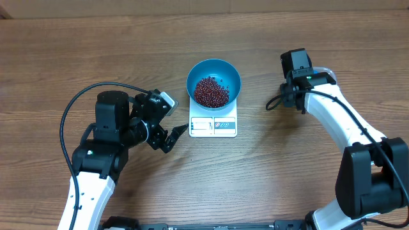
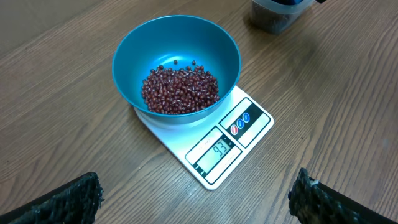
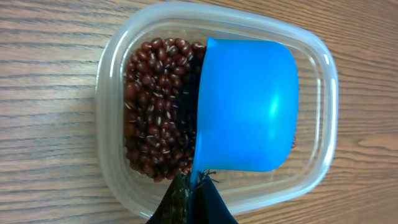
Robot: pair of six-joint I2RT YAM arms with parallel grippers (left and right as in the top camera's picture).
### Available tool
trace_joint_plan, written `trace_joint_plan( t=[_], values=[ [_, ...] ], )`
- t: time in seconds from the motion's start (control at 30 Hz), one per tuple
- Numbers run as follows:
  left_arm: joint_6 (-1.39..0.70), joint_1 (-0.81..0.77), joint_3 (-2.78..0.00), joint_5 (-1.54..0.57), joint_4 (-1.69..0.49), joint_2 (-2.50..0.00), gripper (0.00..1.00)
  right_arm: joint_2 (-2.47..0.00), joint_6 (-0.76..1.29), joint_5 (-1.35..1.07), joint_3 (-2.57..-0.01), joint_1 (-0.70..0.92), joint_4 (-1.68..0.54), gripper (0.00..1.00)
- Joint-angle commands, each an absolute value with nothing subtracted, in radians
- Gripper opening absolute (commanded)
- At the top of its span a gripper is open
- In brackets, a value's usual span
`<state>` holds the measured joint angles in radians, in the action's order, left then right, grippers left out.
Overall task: Scoop item into bowl and weigh 150g on scale
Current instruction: 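Lower the blue scoop into the bean tub with the right gripper, then drag the scoop through the red beans with the right gripper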
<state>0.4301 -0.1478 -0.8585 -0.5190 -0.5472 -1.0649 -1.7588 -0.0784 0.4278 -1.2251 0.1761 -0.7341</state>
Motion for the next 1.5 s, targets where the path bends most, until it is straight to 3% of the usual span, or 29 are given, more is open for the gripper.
trace_joint_plan(
  t=[0.0,0.53,1.03,1.47],
  values=[
    [0.449,-0.140,-0.854,-0.521,-0.546,-1.060,1.00,-1.737,-0.066,0.301,-1.251,0.175,-0.709,0.04],
    [0.449,-0.140,-0.854,-0.521,-0.546,-1.060,1.00,-1.664,0.012,-0.010,-1.251,0.046,-0.683,0.04],
    [0.449,-0.140,-0.854,-0.521,-0.546,-1.060,0.99,-1.665,0.038,-0.235,-1.251,-0.170,-0.804,0.04],
    [0.449,-0.140,-0.854,-0.521,-0.546,-1.060,0.99,-1.665,0.038,-0.381,-1.248,-0.199,-0.878,0.04]
  ],
)
